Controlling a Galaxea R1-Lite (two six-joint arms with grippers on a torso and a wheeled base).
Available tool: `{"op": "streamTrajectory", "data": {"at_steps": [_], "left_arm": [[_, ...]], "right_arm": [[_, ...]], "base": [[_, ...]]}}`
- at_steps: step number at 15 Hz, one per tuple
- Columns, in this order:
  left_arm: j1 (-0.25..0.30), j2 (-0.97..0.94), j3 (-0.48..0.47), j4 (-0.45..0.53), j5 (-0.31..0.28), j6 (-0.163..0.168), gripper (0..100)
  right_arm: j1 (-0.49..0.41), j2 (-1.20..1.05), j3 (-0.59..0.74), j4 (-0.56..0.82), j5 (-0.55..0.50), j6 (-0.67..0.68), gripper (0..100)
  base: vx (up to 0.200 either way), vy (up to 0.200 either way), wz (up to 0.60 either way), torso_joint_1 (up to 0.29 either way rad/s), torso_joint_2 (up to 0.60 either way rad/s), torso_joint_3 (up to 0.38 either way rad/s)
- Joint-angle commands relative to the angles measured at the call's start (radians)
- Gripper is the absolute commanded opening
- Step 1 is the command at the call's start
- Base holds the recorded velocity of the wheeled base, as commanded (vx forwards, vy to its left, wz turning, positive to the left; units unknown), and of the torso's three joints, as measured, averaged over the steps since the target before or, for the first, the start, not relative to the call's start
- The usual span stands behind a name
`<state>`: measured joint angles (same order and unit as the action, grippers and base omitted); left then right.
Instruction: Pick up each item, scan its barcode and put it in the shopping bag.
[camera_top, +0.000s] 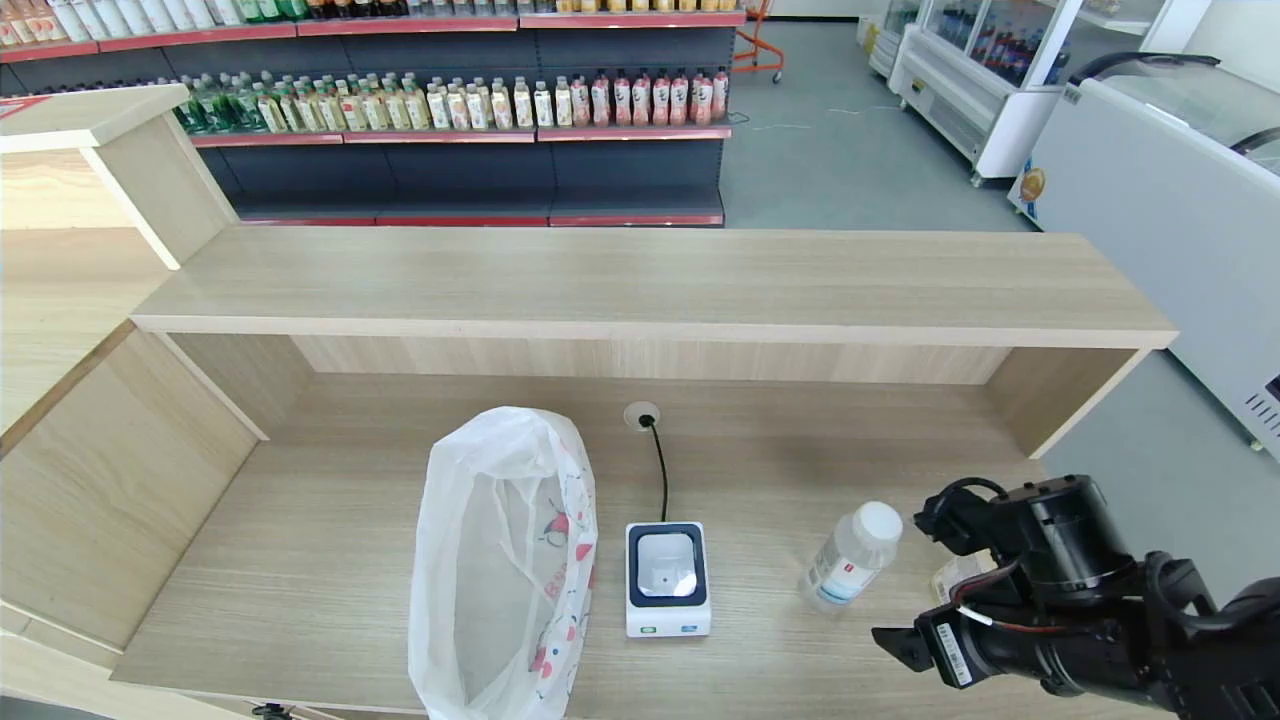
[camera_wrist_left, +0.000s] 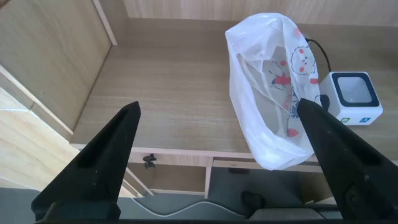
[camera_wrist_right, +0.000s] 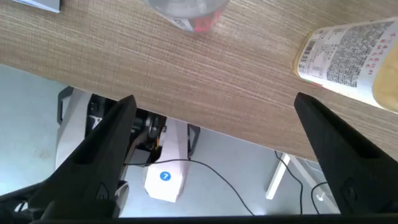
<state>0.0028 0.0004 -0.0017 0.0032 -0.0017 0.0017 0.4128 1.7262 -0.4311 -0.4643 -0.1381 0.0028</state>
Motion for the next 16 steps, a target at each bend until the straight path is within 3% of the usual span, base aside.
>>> {"op": "streamTrajectory", "data": {"at_steps": [1,10,16], "left_arm": [[0.0,0.0,0.0,0.0,0.0,0.0,100],[0.0,0.0,0.0,0.0,0.0,0.0,100],[0.0,0.0,0.0,0.0,0.0,0.0,100]], "right_arm": [[0.026,0.11,0.002,-0.09,0.0,-0.001,100],[0.06,0.323,0.034,-0.51,-0.006,-0.084,100],[0.061,0.391,0.029,-0.665,-0.006,-0.144,100]], "base": [[0.0,0.0,0.0,0.0,0.0,0.0],[0.0,0.0,0.0,0.0,0.0,0.0],[0.0,0.0,0.0,0.0,0.0,0.0]]}}
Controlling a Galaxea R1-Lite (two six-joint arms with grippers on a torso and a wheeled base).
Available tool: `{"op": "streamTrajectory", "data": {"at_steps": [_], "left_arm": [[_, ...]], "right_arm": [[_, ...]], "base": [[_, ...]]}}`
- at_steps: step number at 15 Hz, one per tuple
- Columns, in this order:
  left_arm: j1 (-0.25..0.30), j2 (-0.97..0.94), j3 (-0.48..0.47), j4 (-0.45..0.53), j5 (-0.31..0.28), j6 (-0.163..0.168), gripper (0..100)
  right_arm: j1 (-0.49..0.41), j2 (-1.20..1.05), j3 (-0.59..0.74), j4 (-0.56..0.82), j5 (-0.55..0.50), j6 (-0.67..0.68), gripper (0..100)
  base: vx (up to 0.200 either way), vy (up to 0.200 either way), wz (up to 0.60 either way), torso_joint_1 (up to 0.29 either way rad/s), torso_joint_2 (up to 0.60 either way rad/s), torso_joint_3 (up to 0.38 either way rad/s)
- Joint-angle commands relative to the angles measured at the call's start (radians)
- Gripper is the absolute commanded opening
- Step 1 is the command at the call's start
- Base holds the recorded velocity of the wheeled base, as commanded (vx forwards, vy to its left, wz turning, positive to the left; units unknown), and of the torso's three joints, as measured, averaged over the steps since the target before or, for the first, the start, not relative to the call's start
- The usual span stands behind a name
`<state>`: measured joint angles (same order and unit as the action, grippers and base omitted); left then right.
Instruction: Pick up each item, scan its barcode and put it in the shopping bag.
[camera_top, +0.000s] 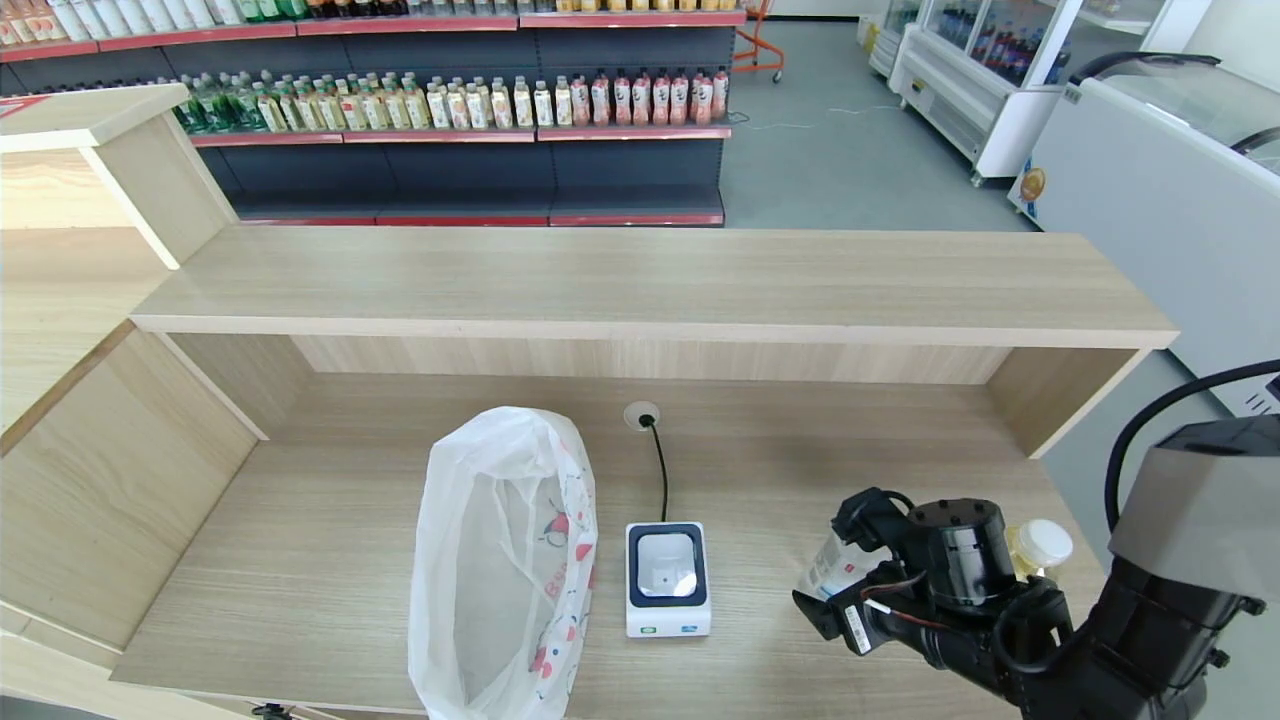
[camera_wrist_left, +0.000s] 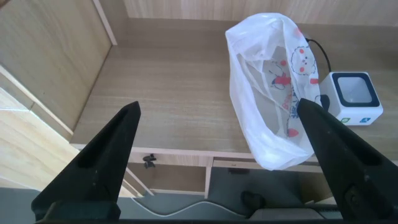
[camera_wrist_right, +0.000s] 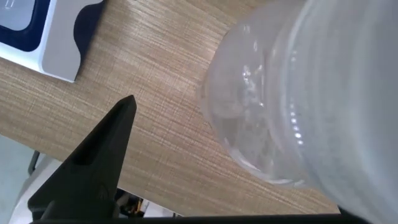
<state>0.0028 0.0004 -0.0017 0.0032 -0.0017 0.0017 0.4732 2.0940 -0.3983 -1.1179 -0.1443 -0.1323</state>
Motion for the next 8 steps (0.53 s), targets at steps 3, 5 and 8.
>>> {"op": "streamTrajectory", "data": {"at_steps": [3,5,8], "left_arm": [[0.0,0.0,0.0,0.0,0.0,0.0,100],[0.0,0.0,0.0,0.0,0.0,0.0,100],[0.0,0.0,0.0,0.0,0.0,0.0,100]], "right_arm": [[0.016,0.077,-0.011,-0.112,0.002,-0.03,100],[0.019,0.11,-0.011,-0.166,0.002,-0.038,100],[0.019,0.141,-0.011,-0.22,0.002,-0.038,100]], "base": [[0.0,0.0,0.0,0.0,0.0,0.0],[0.0,0.0,0.0,0.0,0.0,0.0],[0.0,0.0,0.0,0.0,0.0,0.0]]}}
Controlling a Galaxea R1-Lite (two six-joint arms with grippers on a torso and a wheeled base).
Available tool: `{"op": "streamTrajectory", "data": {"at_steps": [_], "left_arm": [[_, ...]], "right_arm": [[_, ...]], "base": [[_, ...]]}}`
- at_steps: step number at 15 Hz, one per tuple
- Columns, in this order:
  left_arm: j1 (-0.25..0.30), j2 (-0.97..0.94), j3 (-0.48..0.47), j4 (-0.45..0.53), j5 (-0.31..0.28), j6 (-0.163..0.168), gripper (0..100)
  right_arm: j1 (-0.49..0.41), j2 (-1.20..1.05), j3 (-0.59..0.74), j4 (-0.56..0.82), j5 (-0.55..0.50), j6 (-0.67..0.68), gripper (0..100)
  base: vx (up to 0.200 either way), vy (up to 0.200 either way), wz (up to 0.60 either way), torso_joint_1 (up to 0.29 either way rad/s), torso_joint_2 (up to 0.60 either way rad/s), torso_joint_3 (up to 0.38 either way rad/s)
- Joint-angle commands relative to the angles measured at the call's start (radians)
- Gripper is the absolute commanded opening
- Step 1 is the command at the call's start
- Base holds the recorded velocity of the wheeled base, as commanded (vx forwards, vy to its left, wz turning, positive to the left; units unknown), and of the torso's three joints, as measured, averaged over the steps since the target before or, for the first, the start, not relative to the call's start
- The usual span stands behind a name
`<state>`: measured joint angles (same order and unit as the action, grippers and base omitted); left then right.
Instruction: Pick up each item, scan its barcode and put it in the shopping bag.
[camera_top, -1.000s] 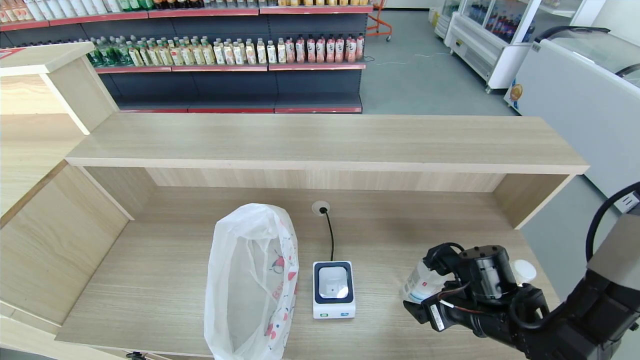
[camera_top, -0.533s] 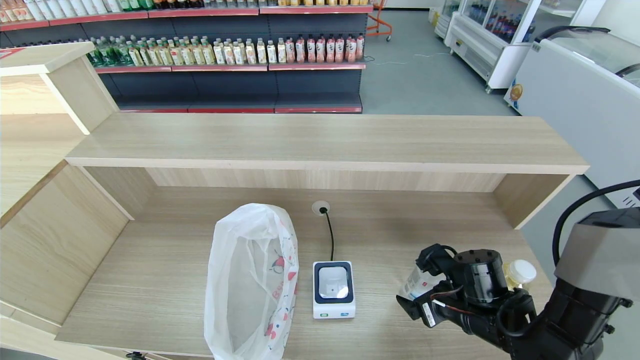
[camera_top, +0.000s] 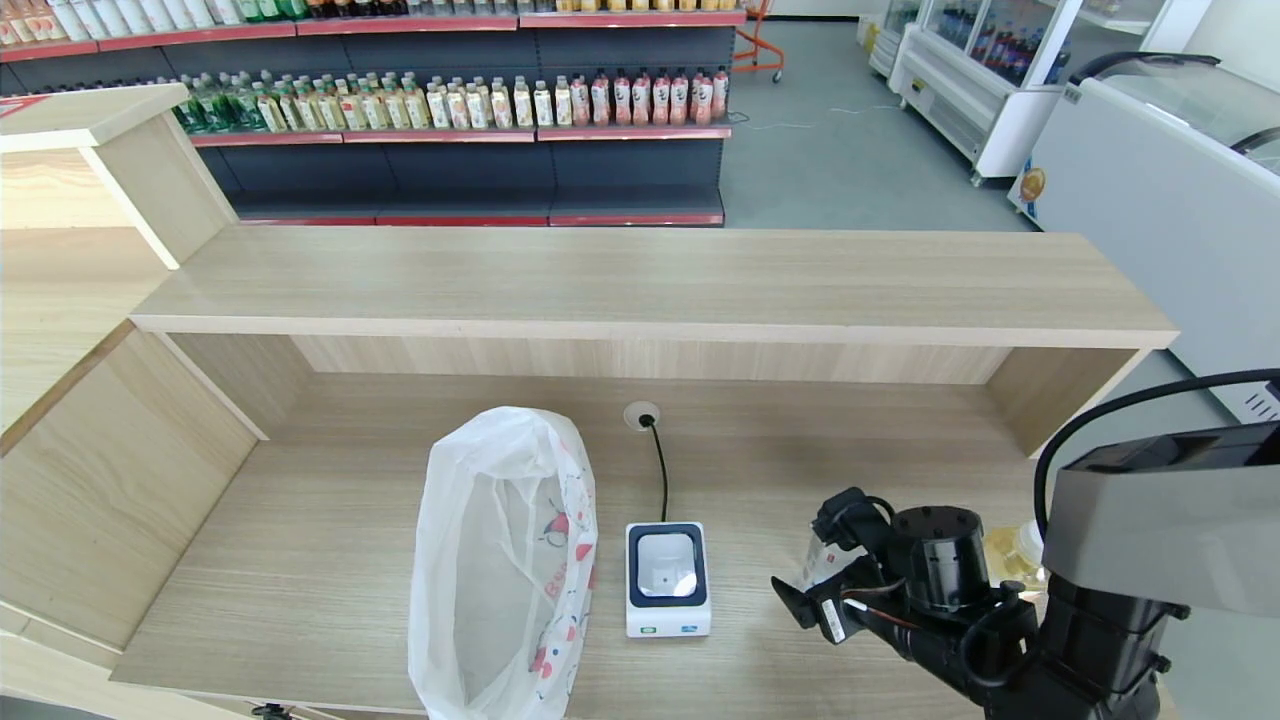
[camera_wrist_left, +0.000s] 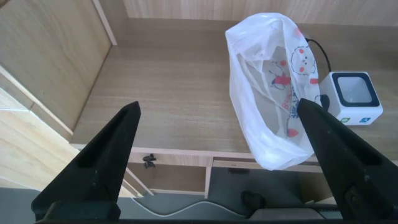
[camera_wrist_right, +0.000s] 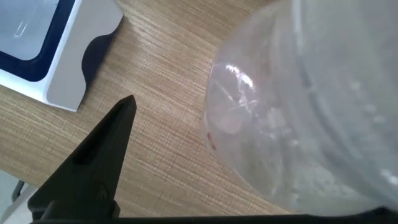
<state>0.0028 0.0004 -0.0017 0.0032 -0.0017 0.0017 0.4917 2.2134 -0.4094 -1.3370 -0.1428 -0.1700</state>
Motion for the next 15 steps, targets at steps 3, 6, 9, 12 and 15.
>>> {"op": "streamTrajectory", "data": {"at_steps": [3,6,9,12,15], "left_arm": [[0.0,0.0,0.0,0.0,0.0,0.0,100],[0.0,0.0,0.0,0.0,0.0,0.0,100],[0.0,0.0,0.0,0.0,0.0,0.0,100],[0.0,0.0,0.0,0.0,0.0,0.0,100],[0.0,0.0,0.0,0.0,0.0,0.0,100]], "right_arm": [[-0.002,0.037,0.0,-0.073,0.006,0.006,100],[-0.008,0.042,-0.002,-0.1,0.008,0.006,0],[-0.01,0.037,0.001,-0.103,0.008,0.009,0],[-0.012,0.032,0.001,-0.103,0.008,0.012,0],[-0.015,0.029,0.009,-0.102,0.006,0.014,0]], "base": [[0.0,0.0,0.0,0.0,0.0,0.0],[0.0,0.0,0.0,0.0,0.0,0.0],[0.0,0.0,0.0,0.0,0.0,0.0],[0.0,0.0,0.0,0.0,0.0,0.0],[0.0,0.0,0.0,0.0,0.0,0.0]]}}
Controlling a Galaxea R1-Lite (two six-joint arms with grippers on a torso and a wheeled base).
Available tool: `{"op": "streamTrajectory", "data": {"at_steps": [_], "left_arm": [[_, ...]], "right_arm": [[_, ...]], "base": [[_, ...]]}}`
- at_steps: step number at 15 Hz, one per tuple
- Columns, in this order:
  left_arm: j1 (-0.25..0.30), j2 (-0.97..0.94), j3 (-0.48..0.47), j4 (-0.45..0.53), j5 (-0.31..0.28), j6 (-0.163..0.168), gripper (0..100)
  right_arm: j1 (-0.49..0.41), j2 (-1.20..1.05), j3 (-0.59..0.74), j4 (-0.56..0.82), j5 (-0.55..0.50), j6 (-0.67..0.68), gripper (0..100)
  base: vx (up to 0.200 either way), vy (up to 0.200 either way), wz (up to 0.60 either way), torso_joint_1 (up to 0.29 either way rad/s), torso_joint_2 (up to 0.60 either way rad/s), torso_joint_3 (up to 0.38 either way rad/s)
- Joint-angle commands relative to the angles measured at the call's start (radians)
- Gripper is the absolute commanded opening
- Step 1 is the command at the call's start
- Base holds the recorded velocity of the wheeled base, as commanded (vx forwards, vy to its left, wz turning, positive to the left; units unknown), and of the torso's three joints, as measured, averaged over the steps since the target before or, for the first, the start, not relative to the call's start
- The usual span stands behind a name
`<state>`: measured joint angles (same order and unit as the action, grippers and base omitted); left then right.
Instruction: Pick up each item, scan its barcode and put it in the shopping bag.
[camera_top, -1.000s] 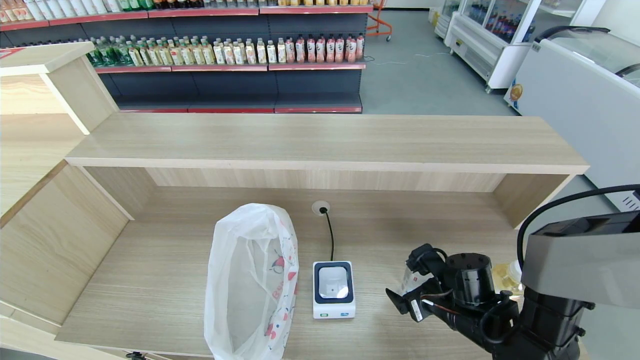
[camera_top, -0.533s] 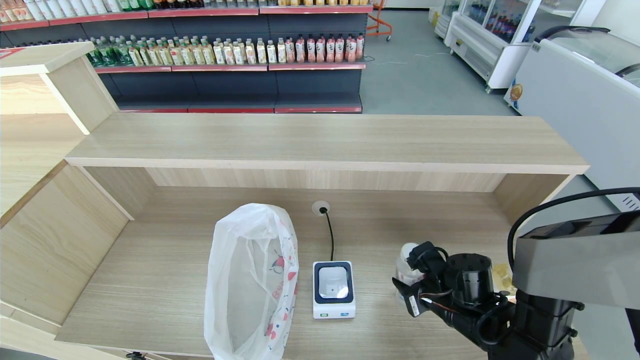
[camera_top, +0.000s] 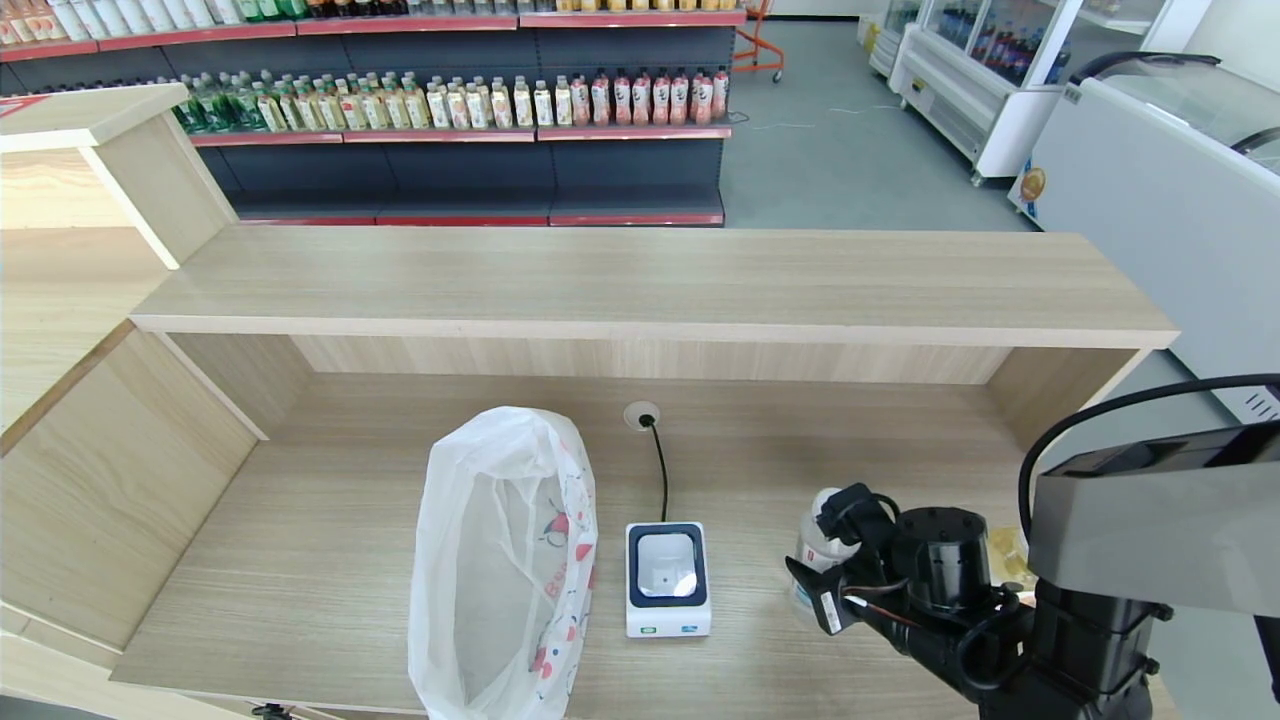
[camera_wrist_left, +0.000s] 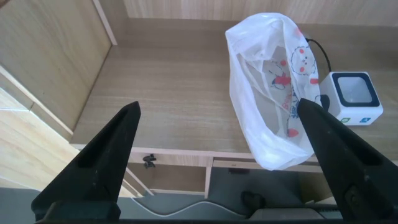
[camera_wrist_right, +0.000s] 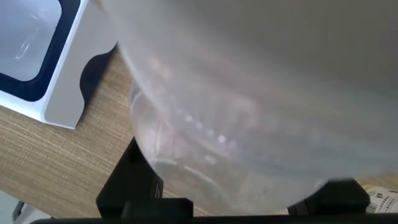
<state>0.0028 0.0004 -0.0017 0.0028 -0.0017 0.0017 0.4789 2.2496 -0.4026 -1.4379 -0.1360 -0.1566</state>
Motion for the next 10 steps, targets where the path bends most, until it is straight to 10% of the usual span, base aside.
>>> {"op": "streamTrajectory", "data": {"at_steps": [1,6,10], "left_arm": [[0.0,0.0,0.0,0.0,0.0,0.0,100],[0.0,0.0,0.0,0.0,0.0,0.0,100],[0.0,0.0,0.0,0.0,0.0,0.0,100]], "right_arm": [[-0.005,-0.007,0.005,-0.001,-0.001,0.006,0],[-0.049,-0.1,0.019,0.011,0.136,0.111,0],[-0.154,-0.249,-0.001,0.109,0.515,0.129,0]], "base": [[0.0,0.0,0.0,0.0,0.0,0.0],[0.0,0.0,0.0,0.0,0.0,0.0],[0.0,0.0,0.0,0.0,0.0,0.0]]}}
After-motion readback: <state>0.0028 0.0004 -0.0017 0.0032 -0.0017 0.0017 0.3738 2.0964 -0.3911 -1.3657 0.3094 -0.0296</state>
